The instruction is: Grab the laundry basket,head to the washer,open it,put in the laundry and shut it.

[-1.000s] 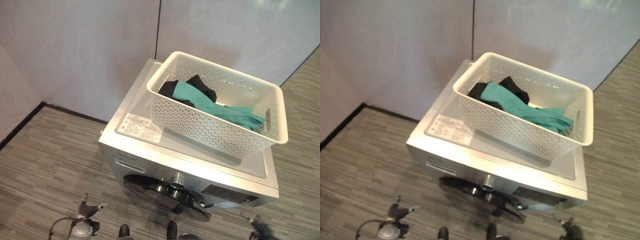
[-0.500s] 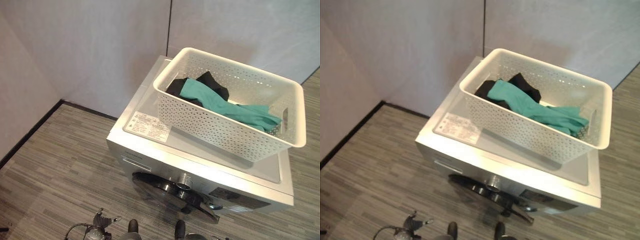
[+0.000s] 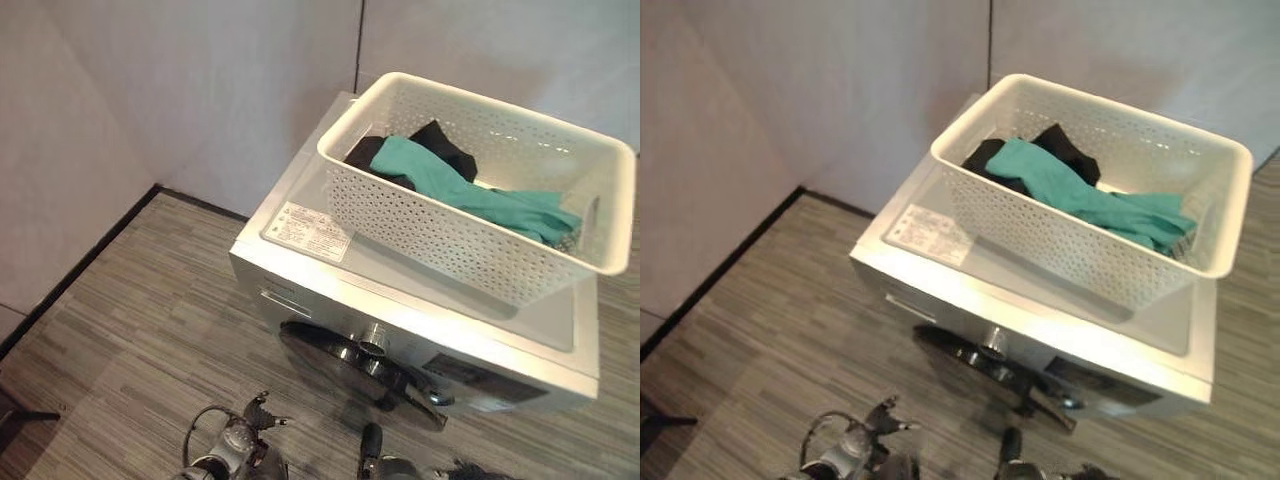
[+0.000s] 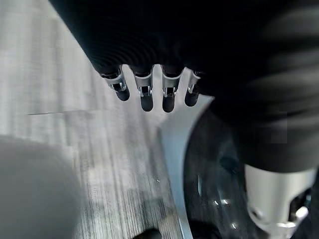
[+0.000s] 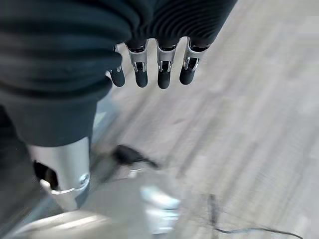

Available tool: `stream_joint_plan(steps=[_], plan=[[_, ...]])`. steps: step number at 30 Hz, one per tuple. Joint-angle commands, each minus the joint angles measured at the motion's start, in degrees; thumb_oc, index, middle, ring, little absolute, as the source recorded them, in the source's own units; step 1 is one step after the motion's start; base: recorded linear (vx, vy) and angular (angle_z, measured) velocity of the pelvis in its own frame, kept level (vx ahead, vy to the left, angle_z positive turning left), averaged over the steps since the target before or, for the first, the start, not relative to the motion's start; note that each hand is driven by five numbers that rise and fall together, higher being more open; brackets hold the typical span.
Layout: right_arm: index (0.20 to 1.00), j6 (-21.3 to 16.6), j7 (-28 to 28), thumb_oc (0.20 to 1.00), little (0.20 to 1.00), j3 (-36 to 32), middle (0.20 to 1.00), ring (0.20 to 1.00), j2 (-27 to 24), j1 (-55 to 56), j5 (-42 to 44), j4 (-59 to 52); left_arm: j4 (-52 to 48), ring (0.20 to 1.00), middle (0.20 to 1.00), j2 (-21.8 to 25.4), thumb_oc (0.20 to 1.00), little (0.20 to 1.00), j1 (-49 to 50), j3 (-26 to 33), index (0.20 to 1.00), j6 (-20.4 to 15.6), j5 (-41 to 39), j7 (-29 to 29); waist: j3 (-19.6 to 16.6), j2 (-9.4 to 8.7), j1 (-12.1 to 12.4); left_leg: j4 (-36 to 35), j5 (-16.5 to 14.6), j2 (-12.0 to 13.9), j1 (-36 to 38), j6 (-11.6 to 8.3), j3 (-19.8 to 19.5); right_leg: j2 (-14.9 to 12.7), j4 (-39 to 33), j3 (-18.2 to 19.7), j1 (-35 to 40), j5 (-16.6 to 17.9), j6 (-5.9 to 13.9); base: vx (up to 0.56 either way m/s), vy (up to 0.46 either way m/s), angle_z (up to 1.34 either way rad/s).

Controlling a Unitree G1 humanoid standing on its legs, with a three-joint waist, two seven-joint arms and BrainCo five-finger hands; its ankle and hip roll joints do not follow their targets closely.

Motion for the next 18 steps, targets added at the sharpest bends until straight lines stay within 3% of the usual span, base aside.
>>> stream_joint_plan(steps=[1, 4, 8, 13, 15, 18], plan=[[1.0, 2.8, -0.31, 1.0, 1.0, -4.94, 1.0, 1.0, 2.99, 1.87, 1.84, 4.75, -4.01, 1.0, 1.0, -0.24, 1.0, 1.0, 0.02, 3.72, 1.0, -0.48, -16.56, -1.08, -0.89, -0.69, -1.16, -7.29, -6.48, -4.42, 6.41, 7.94, 4.55, -6.14, -2.17, 6.45, -8.03, 2.18, 6.25, -0.28, 0.574, 0.08], [1.0, 2.92, -0.95, 1.0, 1.0, -8.57, 1.0, 1.0, 2.55, 3.26, 3.64, 5.46, -11.32, 1.0, 1.0, 2.24, 1.0, 1.0, 2.25, 2.32, 1.0, -0.37, -16.47, -1.56, 0.34, 0.26, -1.39, -9.4, -6.49, -6.74, 6.33, 9.52, 5.21, -9.45, 0.78, 6.0, -9.89, 2.35, 6.93, -0.26, 0.34, 0.13], [1.0, 1.45, -4.94, 1.0, 1.0, -8.31, 1.0, 1.0, 1.12, 2.33, 1.64, -0.06, -17.21, 1.0, 1.0, 5.12, 1.0, 1.0, 5.12, 3.07, 1.0, 0.01, -16.29, -2.06, 1.95, 2.33, -1.25, -13.24, -2.5, -7.15, 5.12, 10.94, 5.23, -7.5, 8.91, 9.19, -9.47, -2.33, 5.63, -0.3, 0.177, -0.08], [1.0, 0.34, -9.11, 1.0, 1.0, -6.88, 1.0, 1.0, -2.84, 2.98, -5.44, -18.08, -22.16, 1.0, 1.0, 7.63, 1.0, 1.0, 10.45, 5.83, 1.0, -0.01, -16.39, -2.32, -0.57, 1.05, 0.75, -17.58, 1.63, -8.13, 2.84, 12.24, 5.68, -3.63, 13.05, 11.54, -4.51, -5.83, 5.25, -0.15, -0.013, -0.22], [1.0, 1.04, -8.93, 1.0, 1.0, -6.06, 1.0, 1.0, -5.56, -0.46, -6.75, -28.72, -22.49, 1.0, 1.0, 7.56, 1.0, 1.0, 12.77, 6.86, 1.0, -0.07, -17.39, -2.04, -1.54, 0.02, 2.67, -18.86, 1.84, -8.12, 2.62, 12.31, 7.31, -4.42, 10.17, 10.21, -2.32, -5.77, 5.76, -0.09, -0.103, -0.38], [1.0, 0.62, -8.99, 1.0, 1.0, -4.7, 1.0, 1.0, -5.21, -2.85, -6.28, -38.06, -22.53, 1.0, 1.0, 6.78, 1.0, 1.0, 13.08, 6.61, 1.0, 0.03, -19.07, -1.89, -3.26, -1.09, 4.36, -20.38, 2.57, -7.89, 1.97, 12.02, 8.77, -5.03, 4.4, 9.44, -1.12, -4.38, 6.23, -0.02, -0.13, -0.44]])
